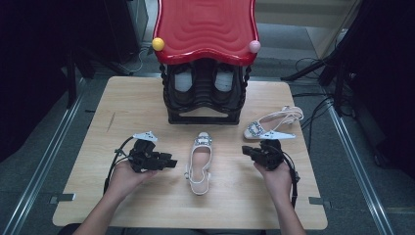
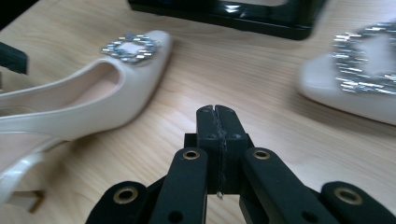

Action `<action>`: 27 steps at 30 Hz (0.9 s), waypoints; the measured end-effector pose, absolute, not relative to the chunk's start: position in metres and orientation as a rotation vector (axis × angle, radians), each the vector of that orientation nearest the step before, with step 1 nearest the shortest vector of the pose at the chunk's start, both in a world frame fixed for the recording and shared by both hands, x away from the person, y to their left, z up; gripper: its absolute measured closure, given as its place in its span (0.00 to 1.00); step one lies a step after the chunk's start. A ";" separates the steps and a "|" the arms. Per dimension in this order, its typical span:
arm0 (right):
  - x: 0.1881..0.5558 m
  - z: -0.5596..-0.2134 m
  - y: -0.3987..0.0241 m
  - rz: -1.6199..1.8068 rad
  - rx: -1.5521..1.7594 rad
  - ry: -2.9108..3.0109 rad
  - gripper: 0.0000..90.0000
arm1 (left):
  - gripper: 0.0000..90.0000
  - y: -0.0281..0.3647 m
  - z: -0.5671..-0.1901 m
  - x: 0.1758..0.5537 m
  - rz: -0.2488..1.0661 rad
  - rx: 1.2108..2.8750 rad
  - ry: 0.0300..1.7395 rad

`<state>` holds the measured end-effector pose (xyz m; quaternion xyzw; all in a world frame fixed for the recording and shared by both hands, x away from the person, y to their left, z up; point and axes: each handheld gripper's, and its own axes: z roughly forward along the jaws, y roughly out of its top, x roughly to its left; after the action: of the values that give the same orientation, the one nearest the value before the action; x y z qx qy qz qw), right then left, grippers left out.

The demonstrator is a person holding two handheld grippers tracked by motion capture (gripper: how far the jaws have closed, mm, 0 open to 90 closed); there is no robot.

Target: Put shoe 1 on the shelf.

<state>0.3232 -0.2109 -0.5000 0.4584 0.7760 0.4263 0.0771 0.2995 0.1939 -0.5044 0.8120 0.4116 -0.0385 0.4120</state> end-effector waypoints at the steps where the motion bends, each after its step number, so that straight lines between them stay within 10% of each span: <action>1: 0.324 -0.500 -0.215 1.266 1.384 2.319 1.00 | 0.60 0.195 -0.505 0.301 -0.092 2.038 1.040; 27: 0.381 -0.529 -0.258 1.161 1.556 2.201 1.00 | 0.54 0.209 -0.512 0.293 -0.040 2.016 1.057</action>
<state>0.3807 -0.2578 -0.5292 0.5274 0.7459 0.3936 0.1031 0.2929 0.2090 -0.5122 0.8039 0.4216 -0.0160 0.4192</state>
